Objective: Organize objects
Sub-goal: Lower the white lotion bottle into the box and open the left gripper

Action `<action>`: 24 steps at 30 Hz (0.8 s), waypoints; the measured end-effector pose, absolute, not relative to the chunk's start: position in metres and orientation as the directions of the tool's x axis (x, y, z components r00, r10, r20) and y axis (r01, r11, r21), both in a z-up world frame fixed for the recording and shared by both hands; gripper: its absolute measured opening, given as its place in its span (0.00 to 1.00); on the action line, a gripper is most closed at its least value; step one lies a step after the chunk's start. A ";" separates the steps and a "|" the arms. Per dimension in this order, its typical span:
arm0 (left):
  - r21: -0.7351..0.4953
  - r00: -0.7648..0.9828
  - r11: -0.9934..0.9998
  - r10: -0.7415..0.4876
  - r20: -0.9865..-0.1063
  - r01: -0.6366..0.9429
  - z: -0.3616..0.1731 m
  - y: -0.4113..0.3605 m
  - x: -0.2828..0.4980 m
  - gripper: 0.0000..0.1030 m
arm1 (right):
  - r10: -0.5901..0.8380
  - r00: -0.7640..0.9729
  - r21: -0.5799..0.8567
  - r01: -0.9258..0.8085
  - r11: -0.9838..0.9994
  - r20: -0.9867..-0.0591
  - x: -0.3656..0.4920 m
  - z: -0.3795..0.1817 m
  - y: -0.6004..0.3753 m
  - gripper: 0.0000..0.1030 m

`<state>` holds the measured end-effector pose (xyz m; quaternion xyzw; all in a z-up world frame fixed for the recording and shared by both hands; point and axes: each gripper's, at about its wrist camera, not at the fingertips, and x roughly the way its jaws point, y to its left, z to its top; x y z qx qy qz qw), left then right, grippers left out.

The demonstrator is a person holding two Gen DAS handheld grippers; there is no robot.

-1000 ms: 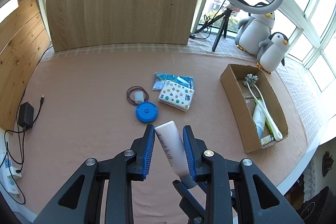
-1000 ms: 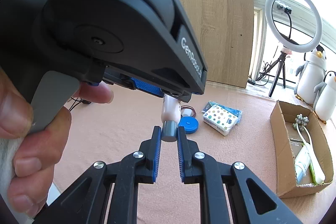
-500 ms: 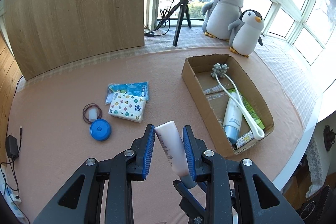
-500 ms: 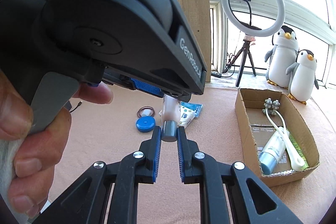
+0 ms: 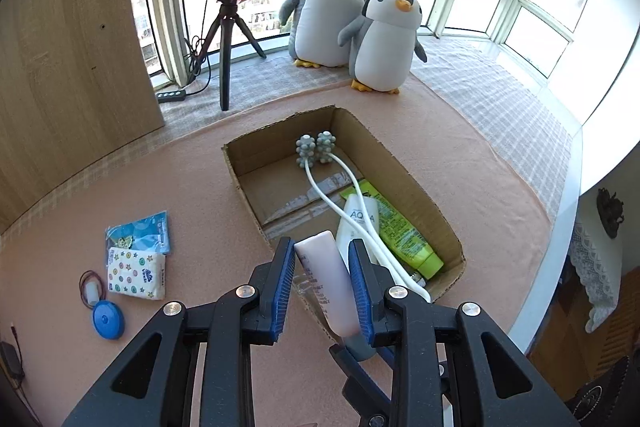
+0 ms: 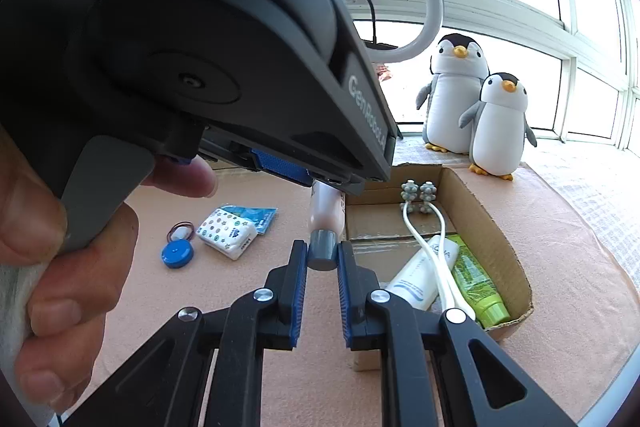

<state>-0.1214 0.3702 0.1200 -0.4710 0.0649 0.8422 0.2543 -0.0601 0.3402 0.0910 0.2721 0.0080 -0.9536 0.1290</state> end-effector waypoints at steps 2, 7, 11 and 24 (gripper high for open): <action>-0.131 -0.415 -0.850 0.377 -0.828 -0.511 0.116 0.387 -0.125 0.30 | -0.217 -0.824 0.053 0.223 -0.973 -0.524 -0.063 0.090 0.353 0.13; -0.120 -0.380 -0.832 0.370 -0.848 -0.542 0.099 0.419 -0.140 0.51 | -0.172 -0.828 0.057 0.168 -0.984 -0.534 -0.076 0.083 0.379 0.13; -0.100 -0.399 -0.883 0.305 -0.865 -0.459 0.083 0.403 -0.161 1.00 | -0.109 -0.756 0.036 0.113 -0.993 -0.645 -0.102 0.059 0.389 0.18; -0.047 -0.436 -0.987 0.110 -0.893 -0.151 0.054 0.208 -0.170 1.00 | -0.146 -0.773 0.037 0.157 -0.987 -0.617 -0.093 0.074 0.371 0.39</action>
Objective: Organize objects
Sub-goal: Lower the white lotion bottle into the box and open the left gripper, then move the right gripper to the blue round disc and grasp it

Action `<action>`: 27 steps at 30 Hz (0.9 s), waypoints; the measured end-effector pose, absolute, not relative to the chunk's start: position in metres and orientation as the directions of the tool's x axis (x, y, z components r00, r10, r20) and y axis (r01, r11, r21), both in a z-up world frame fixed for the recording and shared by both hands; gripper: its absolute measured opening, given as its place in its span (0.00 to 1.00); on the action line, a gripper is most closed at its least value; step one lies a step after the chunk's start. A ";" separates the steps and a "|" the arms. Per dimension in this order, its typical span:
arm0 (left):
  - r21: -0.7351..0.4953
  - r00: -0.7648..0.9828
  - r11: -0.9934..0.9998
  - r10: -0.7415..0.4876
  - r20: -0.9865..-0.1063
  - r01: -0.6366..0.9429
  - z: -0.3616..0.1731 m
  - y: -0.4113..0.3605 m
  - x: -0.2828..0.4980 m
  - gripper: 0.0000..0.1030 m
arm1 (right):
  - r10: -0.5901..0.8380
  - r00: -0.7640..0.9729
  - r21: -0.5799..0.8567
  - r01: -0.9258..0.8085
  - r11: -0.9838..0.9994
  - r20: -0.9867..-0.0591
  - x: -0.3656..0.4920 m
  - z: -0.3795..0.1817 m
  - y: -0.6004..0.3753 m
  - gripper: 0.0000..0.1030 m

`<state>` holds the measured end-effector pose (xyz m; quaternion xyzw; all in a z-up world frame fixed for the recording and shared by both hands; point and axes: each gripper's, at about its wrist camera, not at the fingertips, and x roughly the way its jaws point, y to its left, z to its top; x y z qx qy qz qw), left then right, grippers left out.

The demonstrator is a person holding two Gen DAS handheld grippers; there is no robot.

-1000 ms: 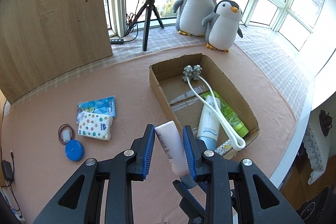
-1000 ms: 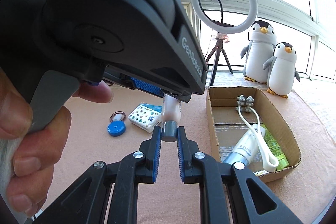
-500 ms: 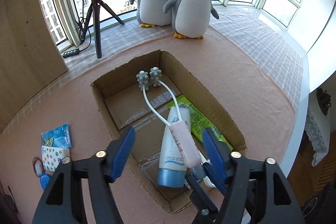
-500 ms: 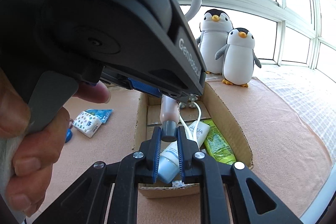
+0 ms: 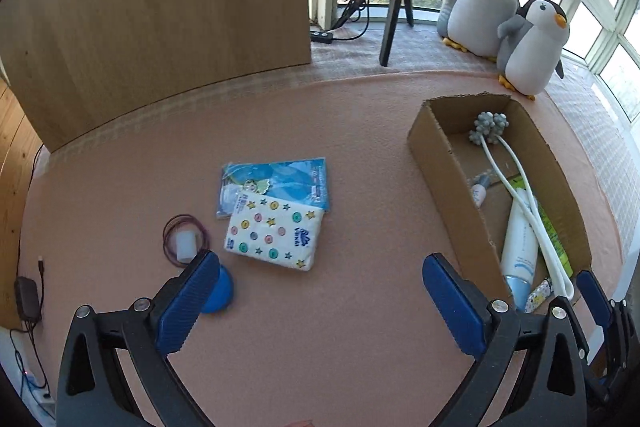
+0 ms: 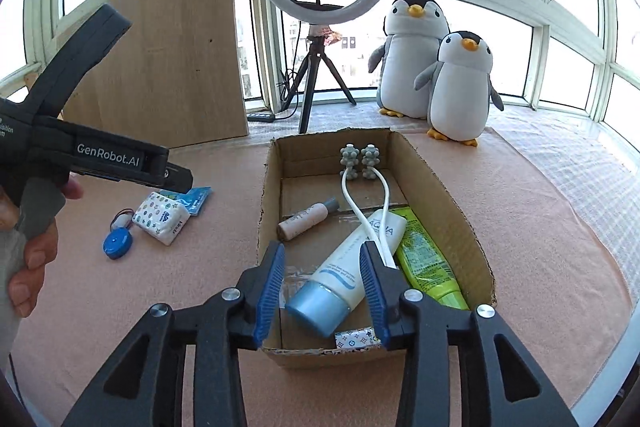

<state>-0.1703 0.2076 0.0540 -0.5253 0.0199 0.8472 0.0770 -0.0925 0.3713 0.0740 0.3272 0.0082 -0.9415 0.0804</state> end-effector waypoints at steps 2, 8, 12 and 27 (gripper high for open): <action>-0.039 -0.429 -0.996 0.072 -0.900 -0.086 0.046 0.172 -0.164 1.00 | -0.168 -0.766 0.029 0.192 -0.981 -0.620 -0.093 0.075 0.354 0.41; -0.028 -0.406 -0.998 0.004 -0.914 0.053 0.037 0.087 -0.138 1.00 | -0.245 -0.733 0.047 0.280 -0.959 -0.634 -0.089 0.073 0.311 0.47; -0.034 -0.402 -0.992 -0.017 -0.916 0.118 0.039 0.052 -0.118 1.00 | -0.298 -0.702 0.049 0.352 -0.935 -0.647 -0.088 0.071 0.281 0.47; -0.076 -0.402 -0.961 -0.038 -0.915 0.265 0.041 -0.026 -0.065 1.00 | -0.406 -0.455 0.091 0.571 -0.816 -0.792 -0.108 0.007 0.167 0.62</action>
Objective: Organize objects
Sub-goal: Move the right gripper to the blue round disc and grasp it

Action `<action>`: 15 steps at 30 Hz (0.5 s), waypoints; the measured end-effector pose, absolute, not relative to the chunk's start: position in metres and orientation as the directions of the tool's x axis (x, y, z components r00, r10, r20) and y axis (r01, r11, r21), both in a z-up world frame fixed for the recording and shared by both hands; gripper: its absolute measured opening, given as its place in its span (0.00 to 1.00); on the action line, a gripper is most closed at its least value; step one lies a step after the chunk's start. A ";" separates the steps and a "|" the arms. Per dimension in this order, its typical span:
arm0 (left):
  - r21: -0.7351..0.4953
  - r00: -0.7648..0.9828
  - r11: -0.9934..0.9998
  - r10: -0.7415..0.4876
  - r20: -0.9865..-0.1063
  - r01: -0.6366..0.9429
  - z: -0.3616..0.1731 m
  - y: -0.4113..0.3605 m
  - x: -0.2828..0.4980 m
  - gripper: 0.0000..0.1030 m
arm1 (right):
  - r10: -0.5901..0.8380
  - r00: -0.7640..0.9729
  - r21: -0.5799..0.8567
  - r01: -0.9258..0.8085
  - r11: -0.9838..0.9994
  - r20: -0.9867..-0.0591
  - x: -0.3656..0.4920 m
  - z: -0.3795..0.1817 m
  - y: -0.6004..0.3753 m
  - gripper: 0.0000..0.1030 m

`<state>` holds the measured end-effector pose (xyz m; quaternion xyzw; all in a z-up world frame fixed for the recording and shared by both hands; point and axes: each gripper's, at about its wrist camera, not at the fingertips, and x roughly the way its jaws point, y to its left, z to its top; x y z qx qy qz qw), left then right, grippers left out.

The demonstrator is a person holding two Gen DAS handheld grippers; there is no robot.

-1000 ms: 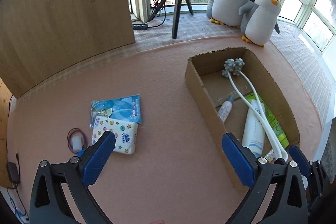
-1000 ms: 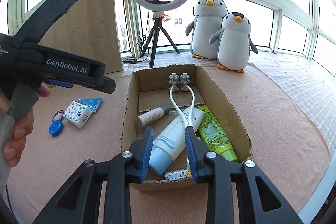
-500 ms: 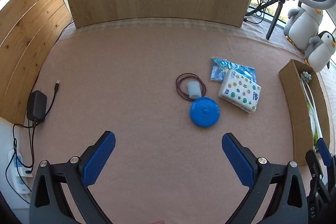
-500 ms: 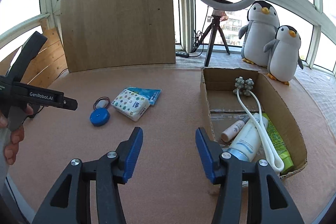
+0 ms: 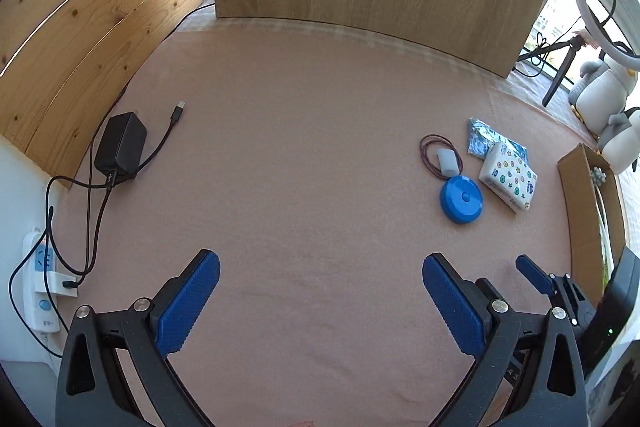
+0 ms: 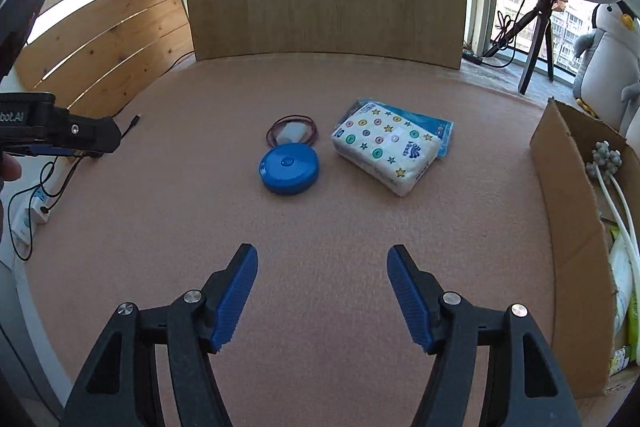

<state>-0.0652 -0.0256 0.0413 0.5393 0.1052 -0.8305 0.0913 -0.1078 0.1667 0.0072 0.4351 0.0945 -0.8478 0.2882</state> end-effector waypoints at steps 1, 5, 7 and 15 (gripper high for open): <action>-0.078 -0.398 -0.957 -0.041 -0.917 0.279 0.040 -0.032 -0.059 1.00 | -0.394 -0.436 0.084 0.578 -0.812 -0.809 -0.112 -0.003 0.157 0.62; -0.084 -0.379 -0.942 -0.049 -0.924 0.326 0.032 -0.054 -0.039 1.00 | -0.368 -0.460 0.016 0.607 -0.794 -0.808 -0.121 -0.015 0.125 0.64; -0.090 -0.374 -0.934 -0.050 -0.926 0.346 0.029 -0.062 -0.031 1.00 | -0.365 -0.469 -0.005 0.620 -0.784 -0.804 -0.128 -0.016 0.112 0.64; -0.099 -0.376 -0.915 -0.060 -0.925 0.391 0.027 -0.081 -0.022 1.00 | -0.368 -0.469 -0.010 0.628 -0.778 -0.803 -0.159 -0.014 0.094 0.44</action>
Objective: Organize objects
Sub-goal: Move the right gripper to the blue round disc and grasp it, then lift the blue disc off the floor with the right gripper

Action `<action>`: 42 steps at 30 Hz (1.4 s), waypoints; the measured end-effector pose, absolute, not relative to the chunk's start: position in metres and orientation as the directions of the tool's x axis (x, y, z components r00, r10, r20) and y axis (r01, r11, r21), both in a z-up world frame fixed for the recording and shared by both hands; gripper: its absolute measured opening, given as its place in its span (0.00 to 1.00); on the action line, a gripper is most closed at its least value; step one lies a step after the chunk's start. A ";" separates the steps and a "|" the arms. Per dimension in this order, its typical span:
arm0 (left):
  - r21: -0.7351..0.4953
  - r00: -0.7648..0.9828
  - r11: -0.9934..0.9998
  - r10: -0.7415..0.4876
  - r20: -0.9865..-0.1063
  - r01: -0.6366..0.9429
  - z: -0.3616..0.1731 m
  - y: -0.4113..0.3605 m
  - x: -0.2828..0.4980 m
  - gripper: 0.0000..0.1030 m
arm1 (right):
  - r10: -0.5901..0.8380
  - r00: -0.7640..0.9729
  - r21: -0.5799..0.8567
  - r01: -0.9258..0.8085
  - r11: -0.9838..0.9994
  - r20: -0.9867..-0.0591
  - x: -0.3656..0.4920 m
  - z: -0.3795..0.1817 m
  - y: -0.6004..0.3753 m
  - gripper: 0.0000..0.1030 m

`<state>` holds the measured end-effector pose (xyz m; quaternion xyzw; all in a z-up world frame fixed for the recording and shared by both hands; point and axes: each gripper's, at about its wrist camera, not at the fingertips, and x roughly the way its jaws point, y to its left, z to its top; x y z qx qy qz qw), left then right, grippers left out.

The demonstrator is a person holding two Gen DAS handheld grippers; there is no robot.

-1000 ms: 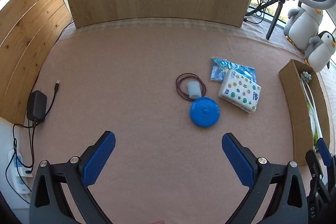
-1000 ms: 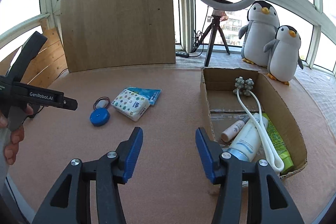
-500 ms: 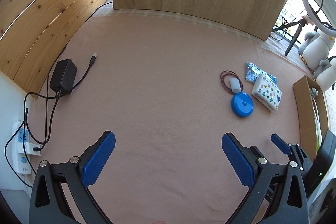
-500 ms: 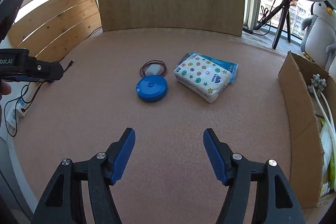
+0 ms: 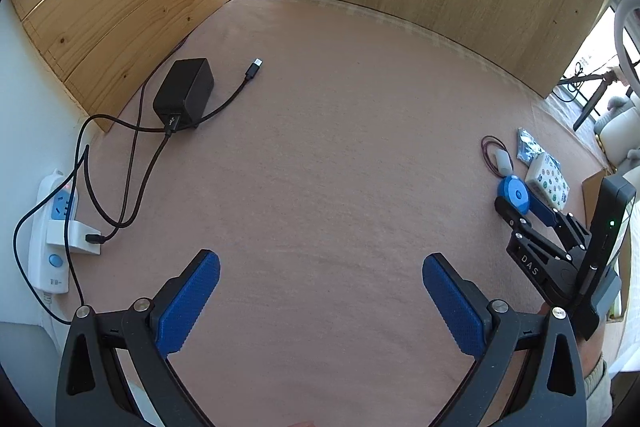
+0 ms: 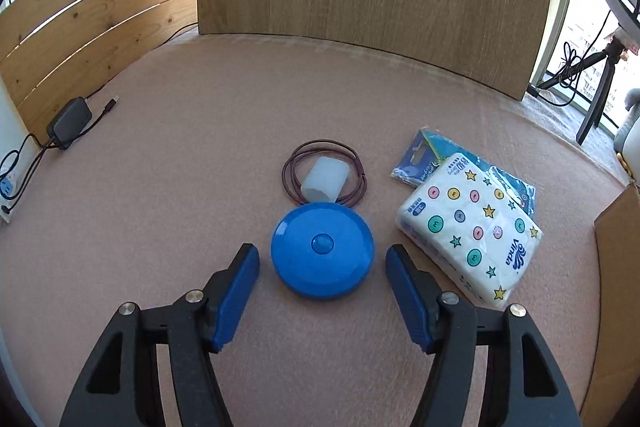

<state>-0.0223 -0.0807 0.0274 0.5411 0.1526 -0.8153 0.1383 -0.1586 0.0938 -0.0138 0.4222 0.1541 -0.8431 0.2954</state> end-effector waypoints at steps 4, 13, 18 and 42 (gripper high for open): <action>-0.108 -0.375 -0.920 -0.045 -0.926 0.378 0.024 -0.074 -0.028 1.00 | -0.375 -0.462 -0.003 0.634 -0.774 -0.804 -0.152 -0.014 0.098 0.45; -0.120 -0.392 -0.968 0.025 -0.920 0.222 -0.004 -0.003 -0.076 1.00 | -0.361 -0.456 -0.009 0.630 -0.777 -0.813 -0.106 -0.013 0.136 0.45; -0.101 -0.438 -0.986 0.033 -0.898 0.133 -0.020 0.043 -0.125 0.98 | -0.347 -0.468 -0.004 0.600 -0.800 -0.813 -0.080 -0.013 0.166 0.44; -0.075 -0.542 -0.997 0.074 -0.837 -0.020 -0.031 0.105 -0.178 0.60 | -0.360 -0.506 0.006 0.574 -0.819 -0.784 -0.057 -0.012 0.195 0.45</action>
